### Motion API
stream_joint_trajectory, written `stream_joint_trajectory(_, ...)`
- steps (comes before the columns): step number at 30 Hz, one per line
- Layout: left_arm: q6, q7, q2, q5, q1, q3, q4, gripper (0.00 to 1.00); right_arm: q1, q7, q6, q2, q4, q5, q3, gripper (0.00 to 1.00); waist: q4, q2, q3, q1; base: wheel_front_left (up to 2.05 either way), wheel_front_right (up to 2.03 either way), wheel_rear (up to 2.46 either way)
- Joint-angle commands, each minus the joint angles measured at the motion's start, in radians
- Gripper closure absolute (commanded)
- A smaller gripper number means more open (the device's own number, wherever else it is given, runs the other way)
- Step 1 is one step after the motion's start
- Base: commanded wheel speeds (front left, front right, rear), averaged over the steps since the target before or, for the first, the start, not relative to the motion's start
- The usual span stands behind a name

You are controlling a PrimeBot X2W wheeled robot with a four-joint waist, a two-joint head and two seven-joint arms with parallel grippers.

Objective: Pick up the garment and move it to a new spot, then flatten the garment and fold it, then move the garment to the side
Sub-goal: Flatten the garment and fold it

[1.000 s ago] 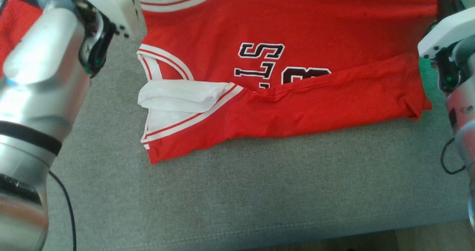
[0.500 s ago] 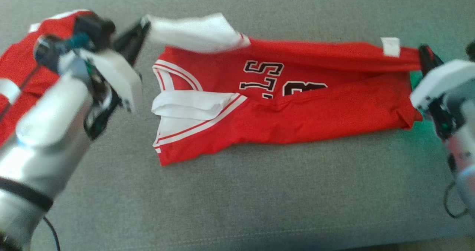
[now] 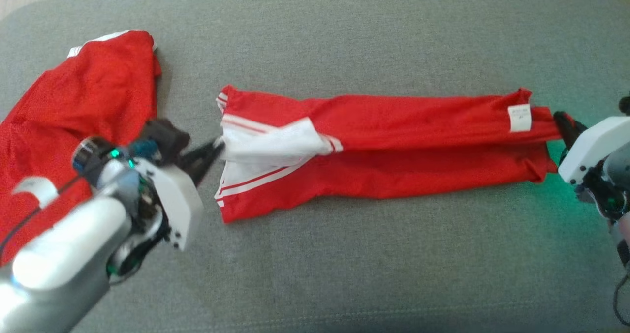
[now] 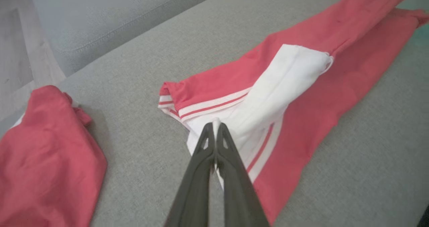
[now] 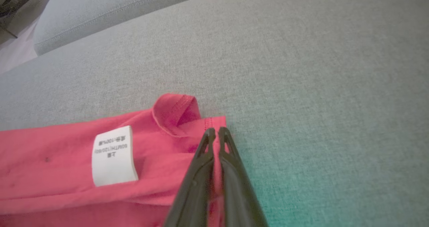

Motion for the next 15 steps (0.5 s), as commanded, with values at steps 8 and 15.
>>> stream_joint_trajectory(8,0.033,0.029,0.055,0.014,0.015,0.003,-0.048,1.0,0.029,0.049,0.002,-0.019,-0.064,-0.014,0.0,1.0,-0.012,-0.0001,0.0,0.0,0.0,0.0,0.0)
stream_joint_trajectory(15,0.033,0.023,0.043,0.012,0.032,-0.013,-0.016,1.0,0.047,0.081,0.002,-0.007,-0.066,-0.044,-0.023,0.53,-0.027,-0.0001,-0.011,0.0,0.0,0.0,0.0)
